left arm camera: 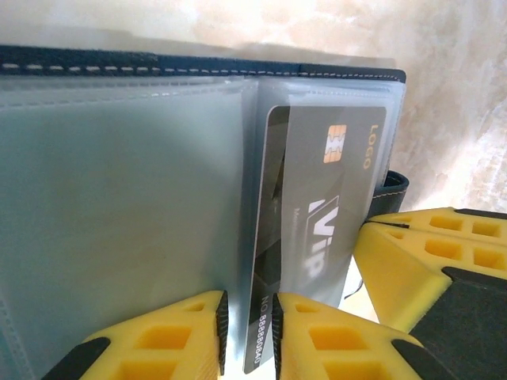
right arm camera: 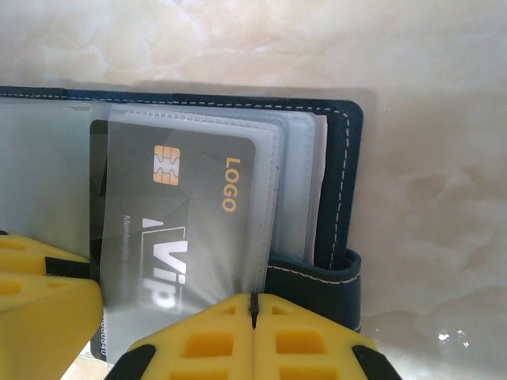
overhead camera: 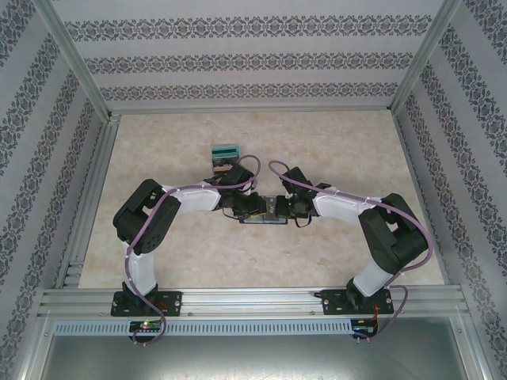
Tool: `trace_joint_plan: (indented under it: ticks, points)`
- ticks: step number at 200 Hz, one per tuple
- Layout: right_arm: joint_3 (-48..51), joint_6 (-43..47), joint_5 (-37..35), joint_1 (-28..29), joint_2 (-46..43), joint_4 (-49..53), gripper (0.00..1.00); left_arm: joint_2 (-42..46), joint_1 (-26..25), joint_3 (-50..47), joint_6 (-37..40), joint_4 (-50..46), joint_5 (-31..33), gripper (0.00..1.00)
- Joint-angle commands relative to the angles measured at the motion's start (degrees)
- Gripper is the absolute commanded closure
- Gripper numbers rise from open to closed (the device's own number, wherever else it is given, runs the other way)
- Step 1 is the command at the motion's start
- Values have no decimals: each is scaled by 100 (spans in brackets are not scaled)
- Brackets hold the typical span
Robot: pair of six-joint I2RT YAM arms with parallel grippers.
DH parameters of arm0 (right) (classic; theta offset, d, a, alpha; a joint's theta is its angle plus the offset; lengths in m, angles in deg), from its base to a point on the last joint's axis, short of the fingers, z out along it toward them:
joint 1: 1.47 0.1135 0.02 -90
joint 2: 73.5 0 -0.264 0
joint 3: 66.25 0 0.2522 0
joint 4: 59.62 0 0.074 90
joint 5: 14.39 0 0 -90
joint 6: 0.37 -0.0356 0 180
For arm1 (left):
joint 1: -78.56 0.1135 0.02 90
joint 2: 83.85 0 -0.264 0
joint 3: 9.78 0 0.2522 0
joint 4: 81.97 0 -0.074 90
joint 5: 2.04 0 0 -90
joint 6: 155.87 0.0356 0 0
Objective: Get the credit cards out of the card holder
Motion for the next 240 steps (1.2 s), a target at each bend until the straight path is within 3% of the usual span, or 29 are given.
trace_joint_plan:
  ticks: [1, 89, 112, 127, 147, 240]
  points:
    - [-64, 44, 51, 77, 99, 112, 93, -107, 23, 88, -83, 138, -83, 79]
    - [-74, 31, 51, 87, 130, 104, 93, -126, 31, -9, -165, 523, -377, 82]
    - [-82, 31, 43, 85, 134, 104, 93, -129, 30, -11, -183, 552, -395, 87]
    - [-90, 31, 33, 86, 151, 115, 93, -122, 36, -43, -198, 570, -397, 98]
    - [-75, 22, 13, 76, 152, 108, 93, -66, 74, -126, -247, 621, -371, 100]
    - [-20, 23, -2, 29, 122, 108, 94, 358, 281, -647, -245, 679, -205, 100]
